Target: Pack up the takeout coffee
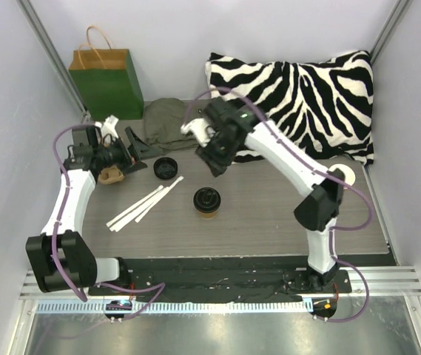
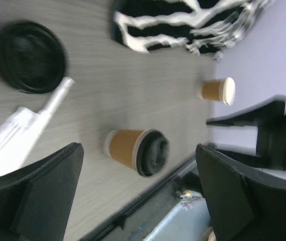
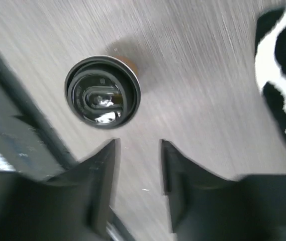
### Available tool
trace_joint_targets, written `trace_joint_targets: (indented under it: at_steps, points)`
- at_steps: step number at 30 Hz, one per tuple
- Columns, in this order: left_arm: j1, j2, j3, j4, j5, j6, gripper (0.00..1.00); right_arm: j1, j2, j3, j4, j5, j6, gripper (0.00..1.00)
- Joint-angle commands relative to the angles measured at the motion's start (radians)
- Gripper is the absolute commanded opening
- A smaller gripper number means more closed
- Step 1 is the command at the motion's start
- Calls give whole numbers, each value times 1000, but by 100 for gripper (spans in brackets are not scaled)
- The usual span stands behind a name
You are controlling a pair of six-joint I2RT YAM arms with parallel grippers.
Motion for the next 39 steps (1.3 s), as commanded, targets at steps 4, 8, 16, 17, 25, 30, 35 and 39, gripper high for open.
trace_joint_targets:
  at_steps: [4, 8, 16, 17, 25, 30, 35, 39]
  points:
    - [-193, -144, -256, 305, 209, -171, 86, -337, -273, -406, 348, -738, 357, 32]
    - [-352, -152, -348, 451, 142, -257, 60, -329, -392, -680, 682, -833, 639, 23]
    - [-506, -3, -310, 513, 99, -285, 29, -286, -434, -960, 1063, -804, 898, 18]
    - [-511, 4, -305, 511, 96, -282, 24, -277, -431, -963, 1060, -798, 896, 14]
    - [-526, 69, -296, 471, 85, -254, 13, -239, -371, -1026, 1111, -744, 918, 7]
    - [-526, 110, -292, 436, 80, -219, 10, -234, -329, -1046, 1112, -747, 899, 6]
    - [-525, 158, -298, 401, 62, -175, 5, -234, -273, -1037, 1091, -746, 858, 5]
    - [-505, 198, -302, 373, 54, -153, 1, -234, -242, -1046, 1077, -741, 836, 5]
